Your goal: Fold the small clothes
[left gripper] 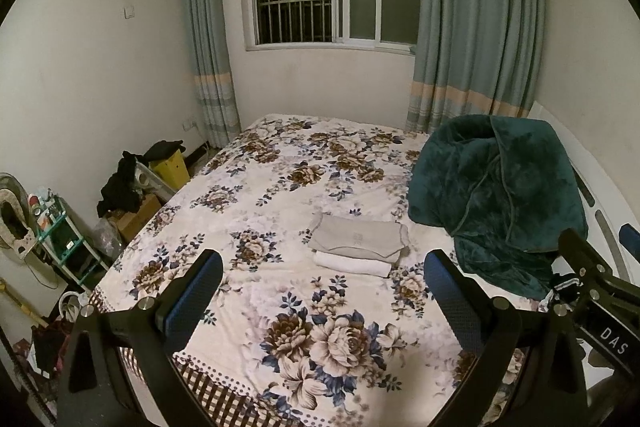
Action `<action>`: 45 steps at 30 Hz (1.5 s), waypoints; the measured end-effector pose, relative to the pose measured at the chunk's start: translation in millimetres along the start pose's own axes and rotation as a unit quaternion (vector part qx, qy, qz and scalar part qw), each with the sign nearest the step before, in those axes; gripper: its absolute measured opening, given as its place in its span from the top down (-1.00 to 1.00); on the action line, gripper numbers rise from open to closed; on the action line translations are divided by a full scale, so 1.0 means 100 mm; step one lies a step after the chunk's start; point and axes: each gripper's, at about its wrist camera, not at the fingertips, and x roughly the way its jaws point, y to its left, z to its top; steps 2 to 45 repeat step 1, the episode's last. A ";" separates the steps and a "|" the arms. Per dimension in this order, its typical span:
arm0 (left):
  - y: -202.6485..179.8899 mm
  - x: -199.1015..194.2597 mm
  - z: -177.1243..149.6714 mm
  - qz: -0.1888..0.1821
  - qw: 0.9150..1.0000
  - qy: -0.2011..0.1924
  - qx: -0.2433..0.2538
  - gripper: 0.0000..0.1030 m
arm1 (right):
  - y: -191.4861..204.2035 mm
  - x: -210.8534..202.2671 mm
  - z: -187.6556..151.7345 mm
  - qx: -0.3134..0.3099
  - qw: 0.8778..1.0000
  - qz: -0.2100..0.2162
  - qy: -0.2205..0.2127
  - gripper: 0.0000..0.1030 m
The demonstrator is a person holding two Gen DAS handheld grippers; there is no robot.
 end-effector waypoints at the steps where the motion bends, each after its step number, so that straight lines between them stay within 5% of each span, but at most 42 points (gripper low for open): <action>1: 0.01 0.00 0.00 -0.001 1.000 0.000 -0.001 -1.00 | 0.00 0.00 0.00 0.000 1.000 0.000 0.000 -1.00; 45: 0.01 0.00 0.00 -0.001 1.000 0.000 -0.001 -1.00 | 0.00 0.00 0.00 0.000 1.000 0.000 0.000 -1.00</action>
